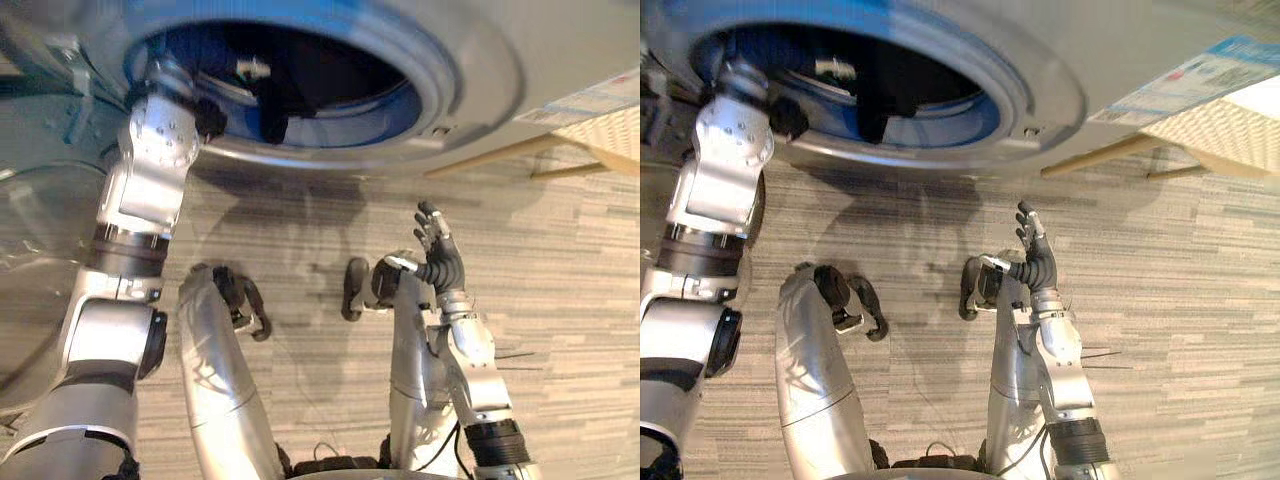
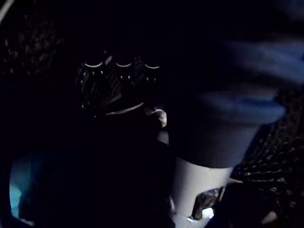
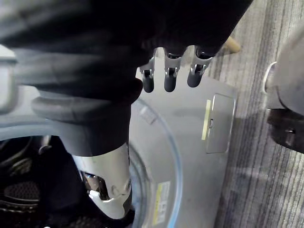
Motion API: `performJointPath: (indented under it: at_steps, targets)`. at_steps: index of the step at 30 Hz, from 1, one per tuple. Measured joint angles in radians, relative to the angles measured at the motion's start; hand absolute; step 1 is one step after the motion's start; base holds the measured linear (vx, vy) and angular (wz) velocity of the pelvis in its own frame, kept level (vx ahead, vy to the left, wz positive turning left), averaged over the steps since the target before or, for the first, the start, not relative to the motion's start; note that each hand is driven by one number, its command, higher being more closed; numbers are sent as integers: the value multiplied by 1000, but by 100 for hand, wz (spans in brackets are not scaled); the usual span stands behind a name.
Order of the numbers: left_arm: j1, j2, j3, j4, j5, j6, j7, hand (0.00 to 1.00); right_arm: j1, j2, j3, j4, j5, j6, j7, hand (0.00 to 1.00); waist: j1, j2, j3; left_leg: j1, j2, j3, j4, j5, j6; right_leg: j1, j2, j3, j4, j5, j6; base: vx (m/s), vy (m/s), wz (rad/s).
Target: Pick up the laundry basket with both hands and put the clothes into the washing machine.
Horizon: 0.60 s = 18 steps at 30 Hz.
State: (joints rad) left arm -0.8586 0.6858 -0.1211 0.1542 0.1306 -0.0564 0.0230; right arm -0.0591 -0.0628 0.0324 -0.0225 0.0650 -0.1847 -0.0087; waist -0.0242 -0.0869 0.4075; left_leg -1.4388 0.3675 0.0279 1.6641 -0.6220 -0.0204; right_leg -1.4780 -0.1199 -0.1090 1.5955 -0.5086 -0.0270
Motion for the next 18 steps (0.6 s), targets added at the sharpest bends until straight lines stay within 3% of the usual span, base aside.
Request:
performJointPath:
  at_steps: [3, 9, 14, 18]
  targets:
    - [118, 27, 8, -87, -52, -37, -5, 0, 7, 0, -2, 0, -30, 0, 14, 0, 9, 0, 0, 3, 2, 0, -4, 2, -4, -1, 2, 0, 0, -1, -3, 34, -50, 1]
    - [317, 22, 67, -196, -102, -57, -24, 0, 16, 0, -4, 2, -65, 0, 15, 0, 20, 4, -13, 3, 3, -1, -8, 3, -7, -1, 3, -2, -3, -2, -4, 24, -43, 0]
    - [483, -176, 139, -245, -198, -109, 37, 0, 55, 1, -5, 7, -82, -3, 11, 0, 40, 41, -70, 12, -2, 2, -35, 4, -7, 15, 1, -8, -30, -1, -4, 59, -35, 1]
    - [579, -350, 128, -245, -243, -111, 69, 0, 57, 1, -5, 9, -115, -3, -1, 0, 44, 45, -76, 59, -5, 8, -71, 9, -17, 61, 0, -13, -62, -2, -3, 43, -45, 5]
